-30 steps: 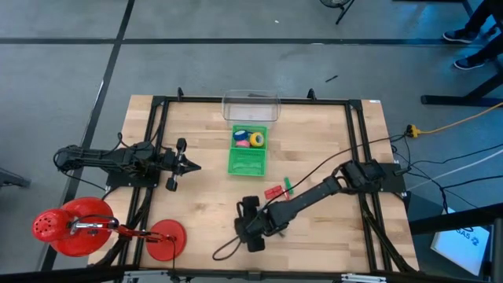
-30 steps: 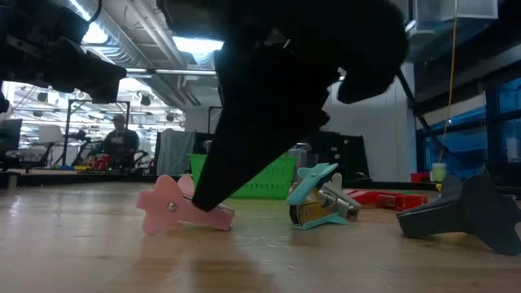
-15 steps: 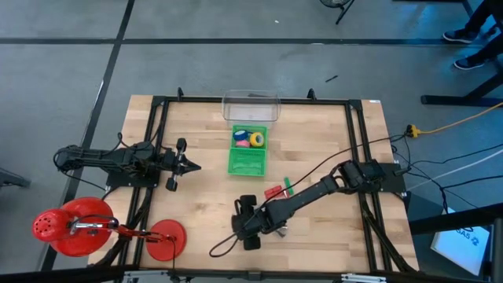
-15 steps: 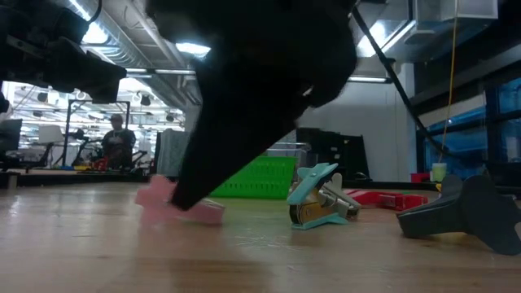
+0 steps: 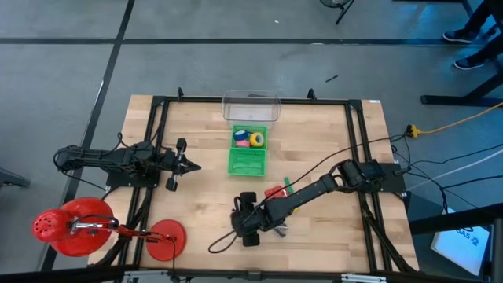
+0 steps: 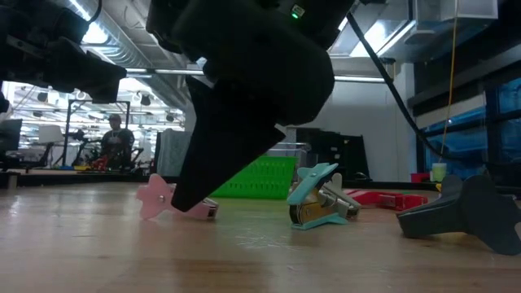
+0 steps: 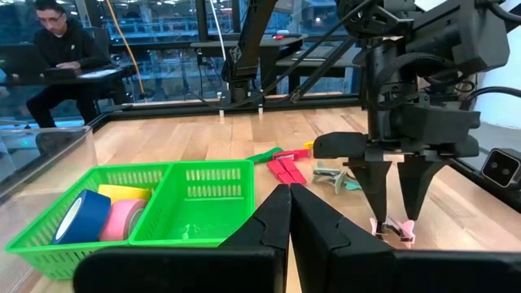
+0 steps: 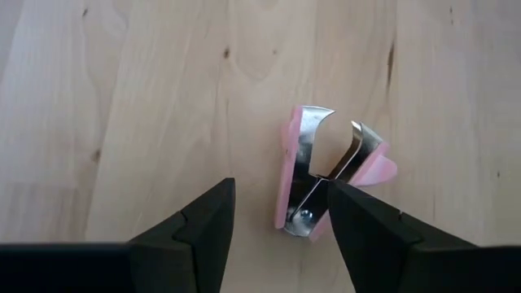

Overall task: Pick and place Stapler, Stapler remover, tape
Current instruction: Put the pink staple remover into the bottom green bin

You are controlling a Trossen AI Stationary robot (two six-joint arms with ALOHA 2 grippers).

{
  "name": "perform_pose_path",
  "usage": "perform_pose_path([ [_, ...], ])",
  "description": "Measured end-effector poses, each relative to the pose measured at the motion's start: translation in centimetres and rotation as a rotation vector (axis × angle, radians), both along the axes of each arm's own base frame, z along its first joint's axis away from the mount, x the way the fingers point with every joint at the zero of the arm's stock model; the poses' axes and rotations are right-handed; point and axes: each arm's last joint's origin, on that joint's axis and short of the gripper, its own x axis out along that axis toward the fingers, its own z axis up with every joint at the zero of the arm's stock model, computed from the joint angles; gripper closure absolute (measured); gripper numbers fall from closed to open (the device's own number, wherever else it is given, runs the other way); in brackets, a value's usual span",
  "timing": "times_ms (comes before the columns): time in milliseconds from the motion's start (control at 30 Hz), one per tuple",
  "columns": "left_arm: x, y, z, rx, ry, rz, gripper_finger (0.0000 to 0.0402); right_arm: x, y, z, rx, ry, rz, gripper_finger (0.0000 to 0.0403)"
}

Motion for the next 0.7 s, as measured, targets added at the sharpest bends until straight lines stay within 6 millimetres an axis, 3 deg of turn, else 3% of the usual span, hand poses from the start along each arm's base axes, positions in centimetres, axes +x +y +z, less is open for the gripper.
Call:
perform_pose_path([
  [233, 0.0, 0.0, 0.0, 0.000, 0.000, 0.000, 0.0395, -0.2, 0.3, 0.2, -0.099, 0.004, 0.117, 0.0205],
  [367, 0.0, 0.0, 0.0, 0.000, 0.000, 0.000, 0.0397, -0.3, 1.5, 3.0, -0.117, -0.073, 0.155, 0.0205],
  [467, 0.0, 0.0, 0.0, 0.000, 0.000, 0.000, 0.0397, -0.5, 2.2, 4.8, -0.104, -0.133, 0.115, 0.0205],
  [700, 0.0, 0.0, 0.0, 0.000, 0.000, 0.000, 0.0394, -0.9, 2.3, 4.3, -0.093, -0.132, -0.043, 0.0205],
])
